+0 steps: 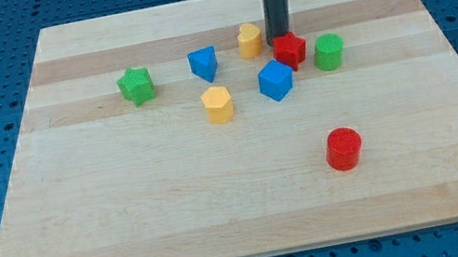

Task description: Place the red star top of the red circle

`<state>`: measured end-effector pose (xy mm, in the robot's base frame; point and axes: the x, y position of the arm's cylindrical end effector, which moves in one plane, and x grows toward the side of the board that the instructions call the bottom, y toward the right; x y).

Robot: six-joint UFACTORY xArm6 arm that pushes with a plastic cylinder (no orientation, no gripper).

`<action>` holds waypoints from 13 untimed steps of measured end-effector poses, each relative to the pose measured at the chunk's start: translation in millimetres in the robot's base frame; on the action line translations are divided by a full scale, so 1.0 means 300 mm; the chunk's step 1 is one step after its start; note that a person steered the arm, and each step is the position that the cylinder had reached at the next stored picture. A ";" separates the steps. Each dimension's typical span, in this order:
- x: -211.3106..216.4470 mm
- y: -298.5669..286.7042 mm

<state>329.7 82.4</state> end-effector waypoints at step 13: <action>0.455 0.193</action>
